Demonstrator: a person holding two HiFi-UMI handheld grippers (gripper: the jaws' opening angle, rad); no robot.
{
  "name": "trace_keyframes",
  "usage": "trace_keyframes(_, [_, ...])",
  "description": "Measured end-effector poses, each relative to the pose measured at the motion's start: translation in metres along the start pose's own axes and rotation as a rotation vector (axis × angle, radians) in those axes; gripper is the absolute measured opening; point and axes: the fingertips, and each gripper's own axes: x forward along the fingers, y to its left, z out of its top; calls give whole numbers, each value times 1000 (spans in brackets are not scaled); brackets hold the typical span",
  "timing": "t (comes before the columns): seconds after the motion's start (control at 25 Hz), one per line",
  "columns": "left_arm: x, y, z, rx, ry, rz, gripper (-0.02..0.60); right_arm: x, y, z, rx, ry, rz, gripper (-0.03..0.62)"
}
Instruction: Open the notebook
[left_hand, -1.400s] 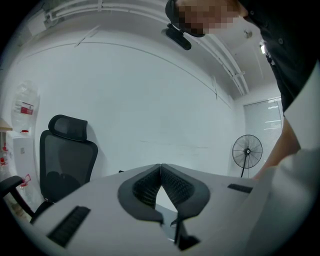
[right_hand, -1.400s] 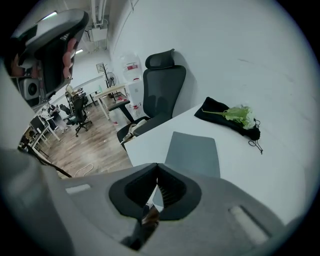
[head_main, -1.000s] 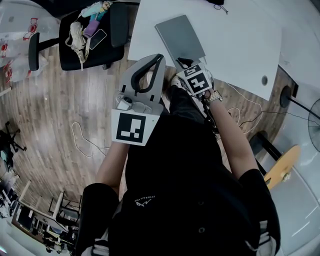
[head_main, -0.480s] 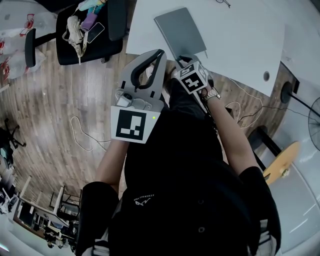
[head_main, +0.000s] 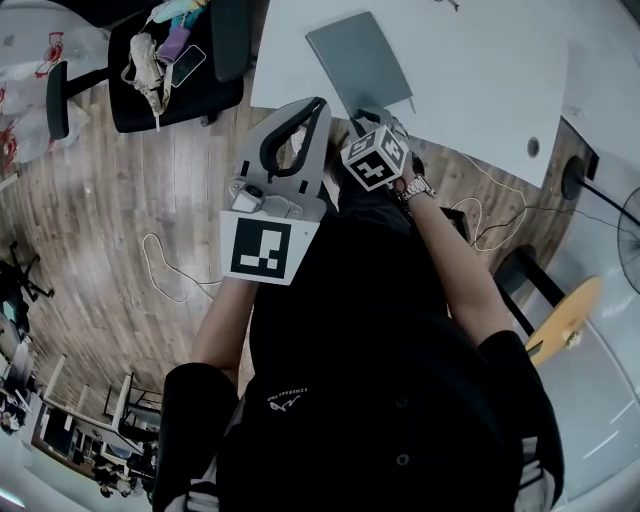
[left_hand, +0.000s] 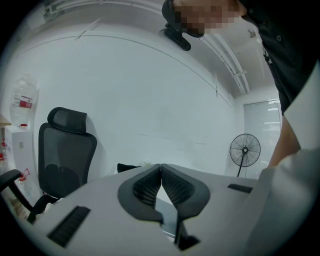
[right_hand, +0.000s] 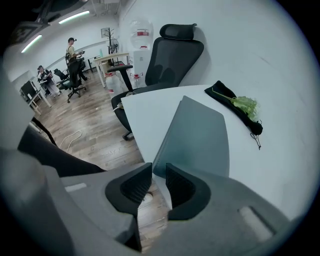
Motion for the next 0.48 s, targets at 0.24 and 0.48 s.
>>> trace_keyframes(0.24, [-2,7,3,3,-7,12,6,4,-3,-6,-27,8,-106,71])
trace_keyframes(0.48, [-4,13,6,-7,-16,31,6,5,-3,-7,-47,-1,-169,71])
